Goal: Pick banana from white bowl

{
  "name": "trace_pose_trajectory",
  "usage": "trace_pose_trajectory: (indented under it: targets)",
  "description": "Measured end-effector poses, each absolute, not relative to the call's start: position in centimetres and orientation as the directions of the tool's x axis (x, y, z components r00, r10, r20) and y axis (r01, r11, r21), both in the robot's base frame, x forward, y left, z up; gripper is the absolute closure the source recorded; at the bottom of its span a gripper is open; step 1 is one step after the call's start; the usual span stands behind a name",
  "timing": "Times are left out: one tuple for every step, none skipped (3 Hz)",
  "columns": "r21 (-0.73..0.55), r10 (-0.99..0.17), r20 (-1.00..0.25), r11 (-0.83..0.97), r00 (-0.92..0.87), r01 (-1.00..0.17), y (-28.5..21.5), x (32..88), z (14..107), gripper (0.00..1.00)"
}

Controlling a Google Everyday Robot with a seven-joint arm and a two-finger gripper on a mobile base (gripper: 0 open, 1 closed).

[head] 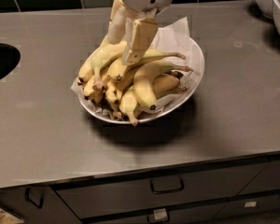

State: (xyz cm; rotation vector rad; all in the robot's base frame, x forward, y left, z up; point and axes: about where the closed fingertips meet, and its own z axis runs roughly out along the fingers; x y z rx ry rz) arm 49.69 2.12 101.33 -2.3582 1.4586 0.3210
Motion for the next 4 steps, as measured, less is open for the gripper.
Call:
trace_pose_trajectory:
  targets:
    - [-0.192,-0.81,-0.36,-0.421,0.463,-0.886,1.9,50.0,101.7,0.49]
    - [-0.193,-0.8,-0.354,-0.444,0.484,-0.875,1.9,50.4,101.3,0.49]
    - [-0.179,-0.79,-0.352,-0.469,0.501,-0.865,1.8,50.6,100.3,0.5]
    - [-0.165,-0.787,-0.344,-0.487,0.512,-0.858,1.8,50.8,99.4,0.5]
